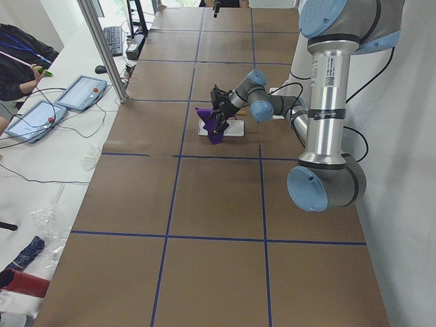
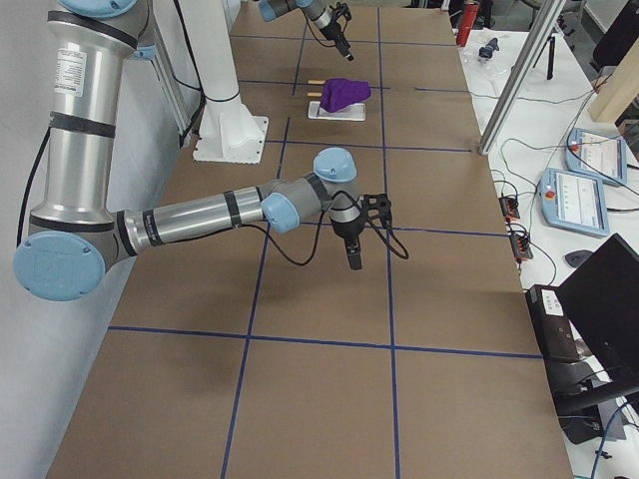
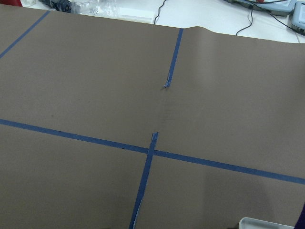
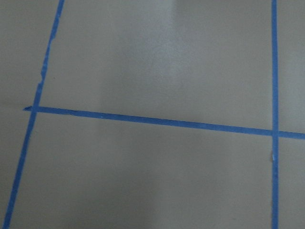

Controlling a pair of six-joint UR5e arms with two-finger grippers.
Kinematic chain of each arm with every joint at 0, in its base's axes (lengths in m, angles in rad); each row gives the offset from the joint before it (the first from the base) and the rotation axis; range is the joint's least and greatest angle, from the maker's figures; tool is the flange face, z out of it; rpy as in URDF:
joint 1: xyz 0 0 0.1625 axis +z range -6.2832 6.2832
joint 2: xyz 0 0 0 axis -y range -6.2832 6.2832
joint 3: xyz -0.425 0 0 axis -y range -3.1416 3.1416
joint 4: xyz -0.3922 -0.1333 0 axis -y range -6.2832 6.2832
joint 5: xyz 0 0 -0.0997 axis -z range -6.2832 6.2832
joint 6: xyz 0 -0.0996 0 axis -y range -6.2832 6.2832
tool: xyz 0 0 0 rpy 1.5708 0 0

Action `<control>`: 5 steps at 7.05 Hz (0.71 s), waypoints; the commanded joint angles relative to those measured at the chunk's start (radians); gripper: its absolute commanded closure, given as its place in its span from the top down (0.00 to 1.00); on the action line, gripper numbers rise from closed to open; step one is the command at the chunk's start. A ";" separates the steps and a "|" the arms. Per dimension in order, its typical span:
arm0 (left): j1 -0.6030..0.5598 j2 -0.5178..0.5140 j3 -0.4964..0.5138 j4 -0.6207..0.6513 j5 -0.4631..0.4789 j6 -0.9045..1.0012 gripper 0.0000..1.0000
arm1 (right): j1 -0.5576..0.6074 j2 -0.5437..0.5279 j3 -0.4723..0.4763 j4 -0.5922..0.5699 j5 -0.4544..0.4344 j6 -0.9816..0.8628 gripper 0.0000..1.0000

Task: Hang towel on rack

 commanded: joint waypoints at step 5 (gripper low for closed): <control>-0.456 0.012 0.114 0.004 -0.410 0.766 1.00 | 0.233 0.023 -0.278 -0.056 0.125 -0.480 1.00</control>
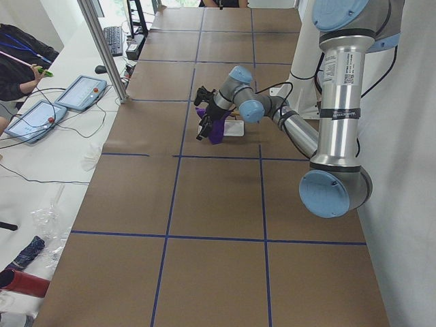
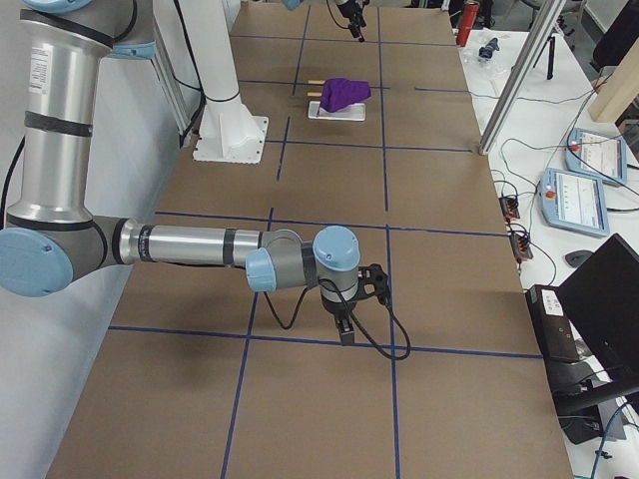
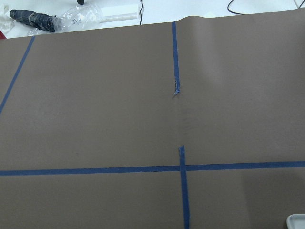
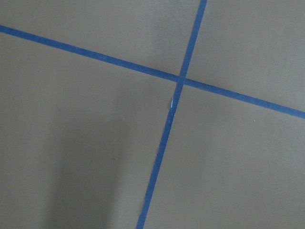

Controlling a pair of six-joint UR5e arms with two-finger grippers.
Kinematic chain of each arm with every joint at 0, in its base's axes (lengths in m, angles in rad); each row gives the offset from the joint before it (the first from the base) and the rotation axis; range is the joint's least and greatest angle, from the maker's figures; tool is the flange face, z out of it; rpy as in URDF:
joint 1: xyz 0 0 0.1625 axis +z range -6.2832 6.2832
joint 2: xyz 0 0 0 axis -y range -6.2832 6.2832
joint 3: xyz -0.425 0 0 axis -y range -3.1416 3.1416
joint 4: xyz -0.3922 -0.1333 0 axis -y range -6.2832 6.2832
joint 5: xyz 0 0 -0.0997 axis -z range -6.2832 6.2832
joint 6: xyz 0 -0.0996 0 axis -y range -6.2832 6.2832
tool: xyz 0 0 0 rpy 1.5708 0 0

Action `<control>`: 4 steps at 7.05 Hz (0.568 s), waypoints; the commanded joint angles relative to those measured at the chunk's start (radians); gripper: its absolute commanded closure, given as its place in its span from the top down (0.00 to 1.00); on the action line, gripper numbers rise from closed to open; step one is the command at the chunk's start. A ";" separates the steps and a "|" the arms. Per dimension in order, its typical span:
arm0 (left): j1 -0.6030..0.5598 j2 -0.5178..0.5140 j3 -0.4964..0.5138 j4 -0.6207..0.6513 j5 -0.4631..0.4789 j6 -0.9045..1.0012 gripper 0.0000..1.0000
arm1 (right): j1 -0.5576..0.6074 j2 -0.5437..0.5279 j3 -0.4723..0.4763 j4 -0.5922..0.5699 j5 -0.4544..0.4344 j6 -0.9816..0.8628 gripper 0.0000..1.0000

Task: Hang towel on rack

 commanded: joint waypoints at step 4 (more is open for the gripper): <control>-0.453 -0.013 0.322 0.030 -0.465 0.619 1.00 | -0.102 0.091 -0.117 -0.005 -0.023 0.042 1.00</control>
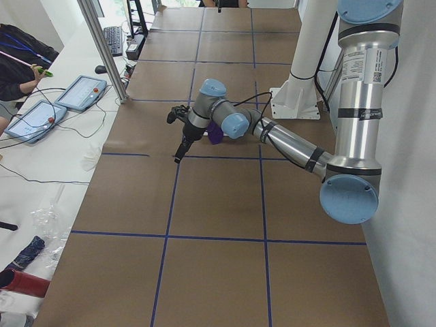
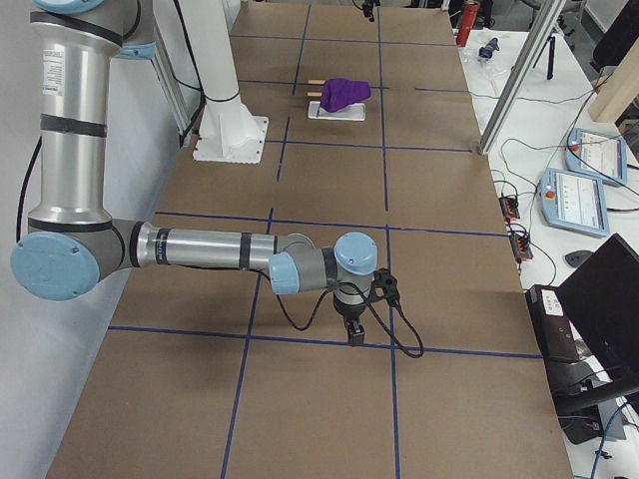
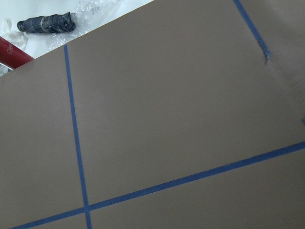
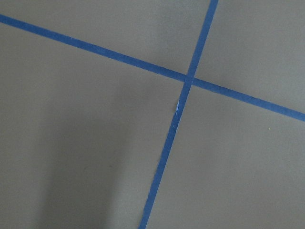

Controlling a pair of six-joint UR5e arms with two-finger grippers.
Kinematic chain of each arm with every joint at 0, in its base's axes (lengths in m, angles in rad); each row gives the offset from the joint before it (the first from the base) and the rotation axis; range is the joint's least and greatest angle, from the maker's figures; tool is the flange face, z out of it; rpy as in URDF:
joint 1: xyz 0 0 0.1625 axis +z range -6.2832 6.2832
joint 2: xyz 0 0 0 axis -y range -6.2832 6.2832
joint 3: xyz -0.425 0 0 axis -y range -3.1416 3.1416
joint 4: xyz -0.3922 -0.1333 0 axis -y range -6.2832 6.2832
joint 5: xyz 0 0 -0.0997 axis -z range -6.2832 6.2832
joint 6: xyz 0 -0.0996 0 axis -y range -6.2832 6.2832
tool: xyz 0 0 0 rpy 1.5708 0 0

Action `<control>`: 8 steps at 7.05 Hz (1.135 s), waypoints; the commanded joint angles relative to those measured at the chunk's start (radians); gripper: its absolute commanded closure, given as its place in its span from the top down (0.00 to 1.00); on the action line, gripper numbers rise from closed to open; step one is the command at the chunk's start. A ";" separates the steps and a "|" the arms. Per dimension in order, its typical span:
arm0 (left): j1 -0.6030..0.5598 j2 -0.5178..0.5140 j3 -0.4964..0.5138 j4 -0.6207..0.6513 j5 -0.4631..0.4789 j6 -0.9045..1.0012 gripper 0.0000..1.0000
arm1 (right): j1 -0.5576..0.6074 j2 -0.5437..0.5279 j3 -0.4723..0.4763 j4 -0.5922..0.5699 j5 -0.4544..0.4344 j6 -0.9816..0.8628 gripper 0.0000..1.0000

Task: Hang towel on rack

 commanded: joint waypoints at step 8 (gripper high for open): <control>-0.368 0.032 0.234 0.324 -0.312 0.322 1.00 | 0.161 0.028 -0.114 -0.111 0.222 0.021 1.00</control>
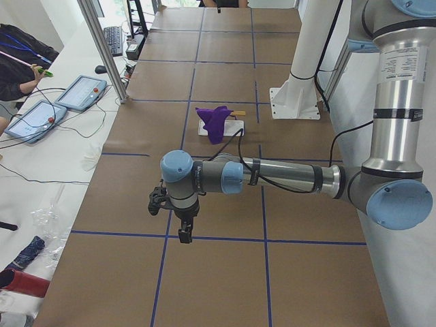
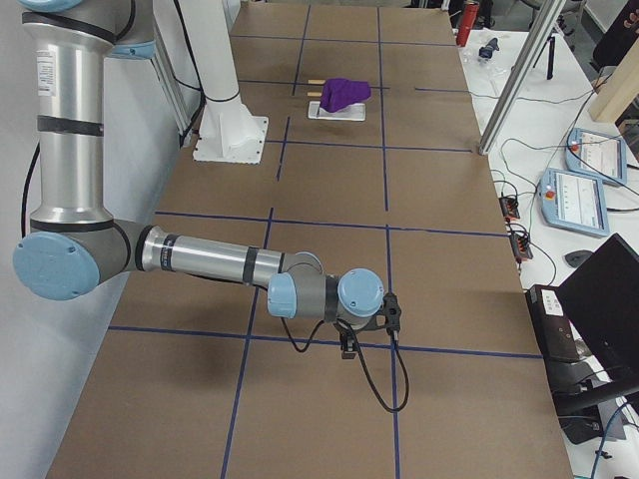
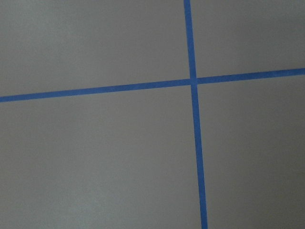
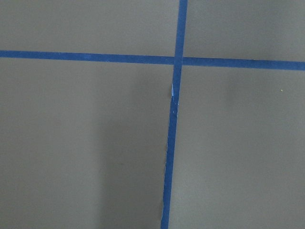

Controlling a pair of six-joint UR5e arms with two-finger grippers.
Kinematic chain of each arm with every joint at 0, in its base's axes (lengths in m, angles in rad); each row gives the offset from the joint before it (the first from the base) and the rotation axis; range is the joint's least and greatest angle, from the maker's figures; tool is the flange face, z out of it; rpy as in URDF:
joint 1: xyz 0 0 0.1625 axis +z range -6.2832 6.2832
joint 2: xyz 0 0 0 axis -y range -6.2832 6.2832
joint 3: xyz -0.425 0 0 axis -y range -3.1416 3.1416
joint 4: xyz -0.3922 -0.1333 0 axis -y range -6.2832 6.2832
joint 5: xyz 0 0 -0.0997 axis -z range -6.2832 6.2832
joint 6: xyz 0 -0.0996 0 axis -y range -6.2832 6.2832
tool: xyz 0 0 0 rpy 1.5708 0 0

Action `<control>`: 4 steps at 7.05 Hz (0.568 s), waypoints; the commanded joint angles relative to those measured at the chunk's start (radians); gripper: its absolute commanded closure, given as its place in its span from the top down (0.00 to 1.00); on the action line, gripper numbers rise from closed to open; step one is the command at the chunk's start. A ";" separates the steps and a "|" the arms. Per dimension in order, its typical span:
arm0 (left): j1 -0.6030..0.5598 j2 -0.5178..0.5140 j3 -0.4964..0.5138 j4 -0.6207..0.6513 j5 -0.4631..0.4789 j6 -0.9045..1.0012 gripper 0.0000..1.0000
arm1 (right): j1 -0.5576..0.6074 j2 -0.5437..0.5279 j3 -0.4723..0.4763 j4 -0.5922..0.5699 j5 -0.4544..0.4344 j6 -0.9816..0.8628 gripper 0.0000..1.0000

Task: Hang towel on rack

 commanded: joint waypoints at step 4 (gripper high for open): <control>-0.025 -0.001 -0.008 0.027 -0.002 0.000 1.00 | 0.079 0.009 0.114 -0.152 -0.033 0.044 1.00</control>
